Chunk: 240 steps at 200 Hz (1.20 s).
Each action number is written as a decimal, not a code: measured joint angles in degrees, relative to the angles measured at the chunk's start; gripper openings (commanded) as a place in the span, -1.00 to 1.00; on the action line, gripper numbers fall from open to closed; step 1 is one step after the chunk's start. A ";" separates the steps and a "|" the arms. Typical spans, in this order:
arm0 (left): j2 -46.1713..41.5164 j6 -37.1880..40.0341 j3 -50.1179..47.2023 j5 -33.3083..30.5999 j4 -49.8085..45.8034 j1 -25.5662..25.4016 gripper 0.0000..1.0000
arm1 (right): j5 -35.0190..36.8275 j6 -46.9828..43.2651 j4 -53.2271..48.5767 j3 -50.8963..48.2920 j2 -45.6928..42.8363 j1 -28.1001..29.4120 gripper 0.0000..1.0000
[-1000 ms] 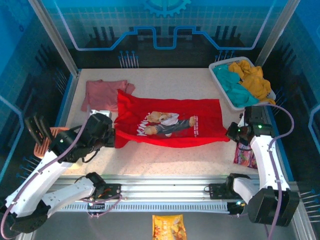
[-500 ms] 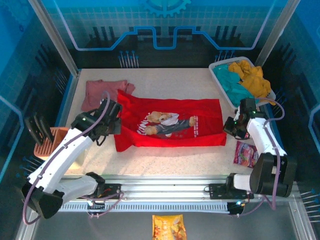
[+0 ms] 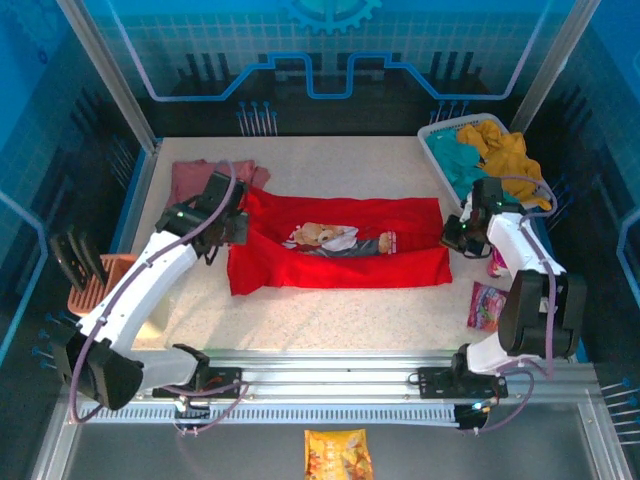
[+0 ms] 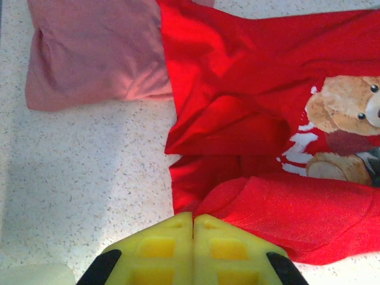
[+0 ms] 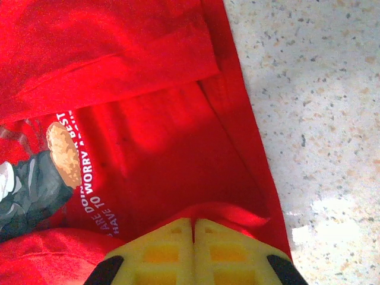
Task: Fold and stack the t-shirts
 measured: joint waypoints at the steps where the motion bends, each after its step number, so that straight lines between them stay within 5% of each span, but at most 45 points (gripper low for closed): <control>1: 0.04 0.02 0.04 0.00 0.07 0.07 -1.00 | 0.00 0.00 0.02 0.04 0.07 0.00 -1.00; 79: 8.09 4.15 6.45 -0.07 4.22 5.16 -1.00 | 0.20 -0.09 1.77 5.25 9.03 0.04 -1.00; 204: 24.22 6.99 12.50 -0.66 7.39 6.56 -1.00 | 1.75 -0.20 3.19 9.27 14.91 0.09 -0.95; 218: 25.27 7.56 12.70 -0.70 8.24 6.62 -0.72 | 1.97 -0.13 3.23 9.27 14.91 0.09 -0.51; 233: 26.82 8.24 13.20 -0.90 8.94 6.78 -0.06 | 1.95 -0.26 3.28 9.27 14.93 0.09 -0.40; 240: 27.82 8.41 13.90 -0.96 8.85 6.91 0.01 | 1.95 -0.39 3.37 9.27 14.93 0.09 -0.32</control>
